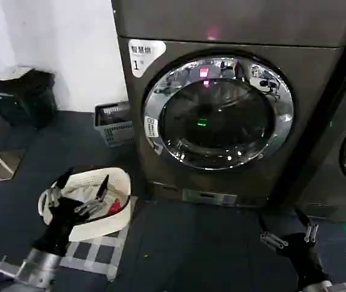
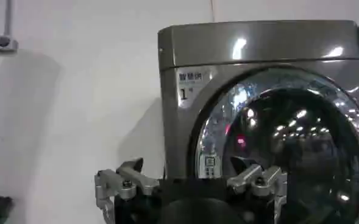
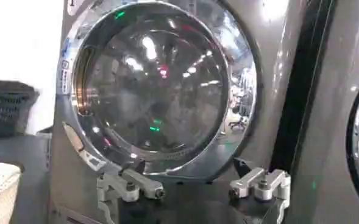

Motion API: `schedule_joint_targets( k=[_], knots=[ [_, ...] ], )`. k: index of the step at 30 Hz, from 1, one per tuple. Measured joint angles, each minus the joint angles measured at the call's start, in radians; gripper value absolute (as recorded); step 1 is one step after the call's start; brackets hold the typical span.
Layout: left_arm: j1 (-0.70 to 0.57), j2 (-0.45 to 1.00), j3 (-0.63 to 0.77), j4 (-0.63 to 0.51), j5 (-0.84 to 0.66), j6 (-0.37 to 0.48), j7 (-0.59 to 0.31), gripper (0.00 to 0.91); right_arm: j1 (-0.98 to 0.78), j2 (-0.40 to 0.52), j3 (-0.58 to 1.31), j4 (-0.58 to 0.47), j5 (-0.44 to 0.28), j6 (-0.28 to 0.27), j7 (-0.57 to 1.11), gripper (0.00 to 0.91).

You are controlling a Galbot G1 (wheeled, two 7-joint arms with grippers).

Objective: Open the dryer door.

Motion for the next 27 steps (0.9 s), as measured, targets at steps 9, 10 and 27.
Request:
schedule_joint_targets(
  k=[9, 10, 27],
  knots=[
    [0.004, 0.005, 0.002, -0.009, 0.008, -0.005, 0.009, 0.907, 0.211, -0.253, -0.090, -0.111, 0.175, -0.035, -0.068, 0.907],
    [0.005, 0.005, 0.002, -0.009, 0.008, -0.005, 0.008, 0.907, 0.235, -0.279, -0.109, -0.126, 0.188, -0.035, -0.070, 0.907],
    [0.035, -0.001, -0.007, -0.038, 0.021, 0.020, 0.017, 0.907, 0.720, -0.478, -0.546, -0.391, 0.318, -0.042, -0.064, 0.907]
  ],
)
